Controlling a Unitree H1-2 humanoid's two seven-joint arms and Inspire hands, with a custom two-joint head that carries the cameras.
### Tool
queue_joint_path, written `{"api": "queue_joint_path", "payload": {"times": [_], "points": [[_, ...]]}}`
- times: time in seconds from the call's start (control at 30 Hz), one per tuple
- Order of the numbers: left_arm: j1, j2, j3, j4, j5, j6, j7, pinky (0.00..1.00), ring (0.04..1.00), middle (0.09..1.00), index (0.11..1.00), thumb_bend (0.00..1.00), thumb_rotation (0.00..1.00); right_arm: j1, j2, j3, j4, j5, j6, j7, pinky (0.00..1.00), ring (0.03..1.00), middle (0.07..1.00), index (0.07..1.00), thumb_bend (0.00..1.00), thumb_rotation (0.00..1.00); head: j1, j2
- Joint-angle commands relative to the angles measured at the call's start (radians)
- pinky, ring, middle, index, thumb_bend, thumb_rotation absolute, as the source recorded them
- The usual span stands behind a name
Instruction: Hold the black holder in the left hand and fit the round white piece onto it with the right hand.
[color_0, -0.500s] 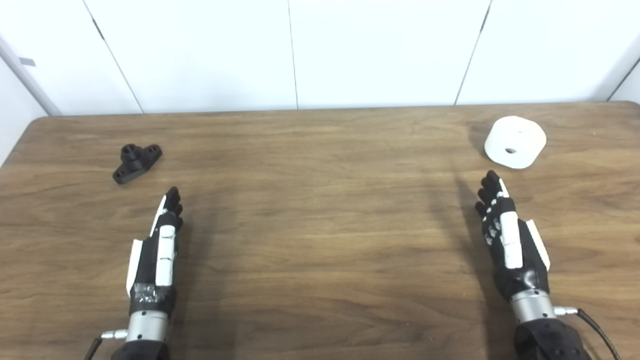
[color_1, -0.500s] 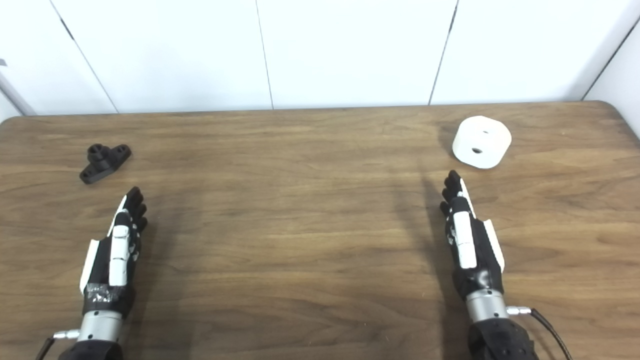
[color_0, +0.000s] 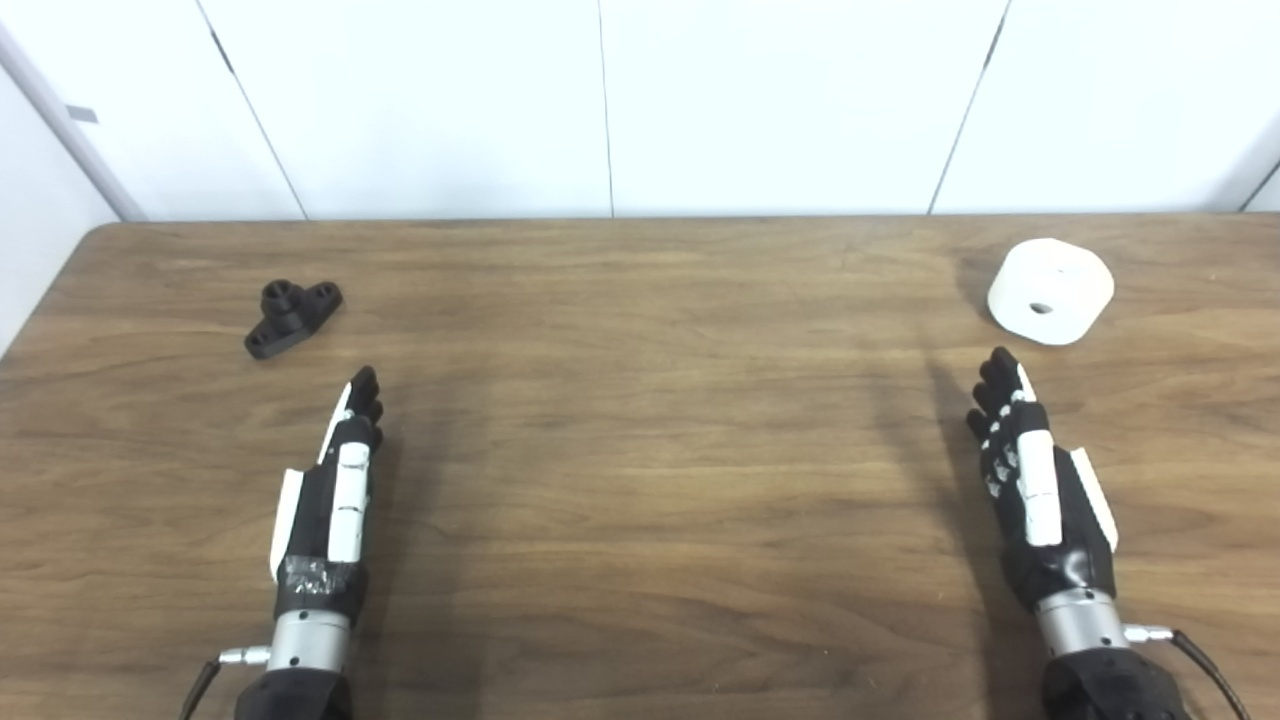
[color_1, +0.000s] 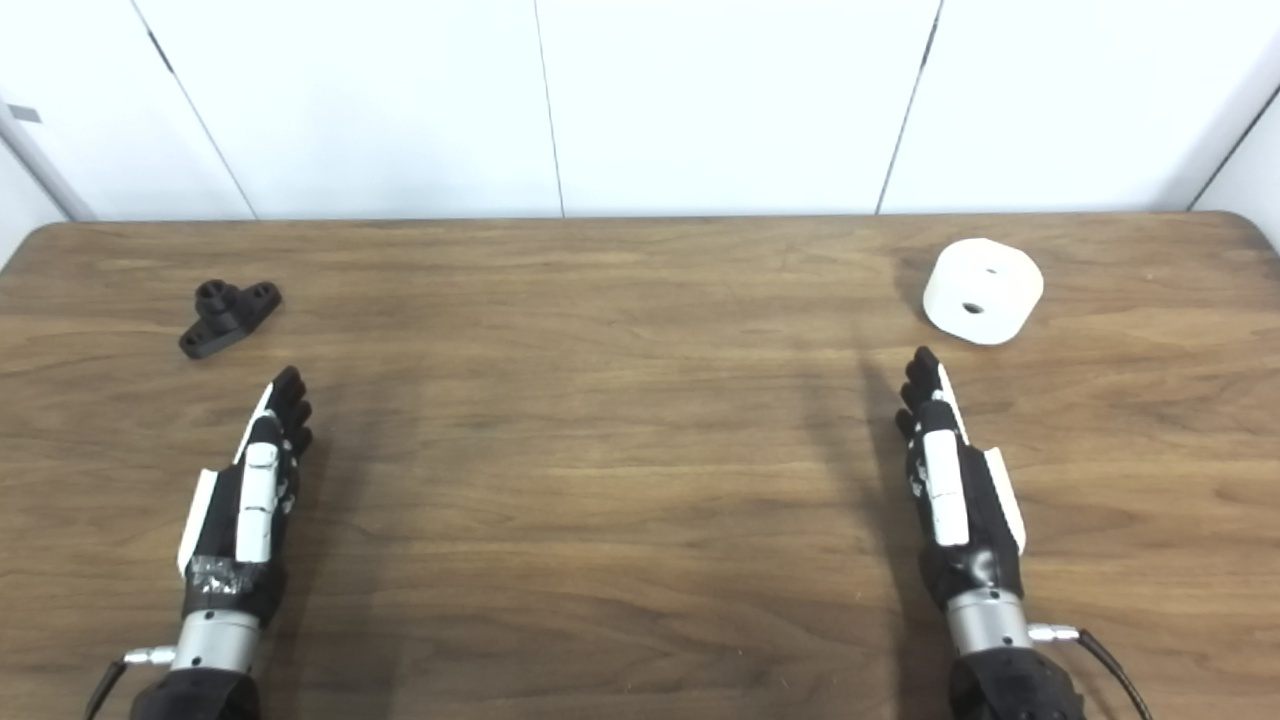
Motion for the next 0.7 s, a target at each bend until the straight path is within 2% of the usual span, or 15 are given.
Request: {"api": "queue_joint_path", "payload": {"times": [0.0, 0.23, 0.37, 0.47, 0.67], "points": [[-0.006, -0.004, 0.0, -0.016, 0.001, -0.03, 0.006, 1.0, 1.0, 1.0, 1.0, 0.54, 0.99, 0.002, -0.007, -0.004, -0.005, 0.0, -0.005, 0.002, 1.0, 1.0, 1.0, 1.0, 0.57, 1.0, 0.007, -0.004], [-0.001, -0.017, -0.011, -0.008, 0.022, -0.054, 0.015, 1.0, 1.0, 1.0, 1.0, 0.5, 1.0, 0.007, -0.022, -0.01, -0.004, 0.01, -0.011, 0.013, 1.0, 1.0, 1.0, 1.0, 0.59, 1.0, 0.081, -0.034], [0.006, -0.033, -0.021, -0.008, 0.034, -0.046, 0.029, 1.0, 1.0, 1.0, 1.0, 0.51, 0.98, 0.012, -0.035, -0.016, 0.011, 0.028, -0.032, 0.026, 1.0, 1.0, 1.0, 1.0, 0.61, 1.0, 0.138, -0.067], [0.012, -0.04, -0.034, -0.003, 0.047, -0.054, 0.039, 1.0, 1.0, 1.0, 0.998, 0.52, 0.97, 0.015, -0.039, -0.022, 0.023, 0.04, -0.049, 0.033, 1.0, 1.0, 1.0, 1.0, 0.58, 1.0, 0.174, -0.091], [0.018, -0.048, -0.058, 0.019, 0.068, -0.085, 0.054, 1.0, 1.0, 1.0, 0.998, 0.52, 0.95, 0.017, -0.042, -0.03, 0.027, 0.043, -0.045, 0.038, 1.0, 1.0, 1.0, 1.0, 0.6, 1.0, 0.225, -0.138]]}}
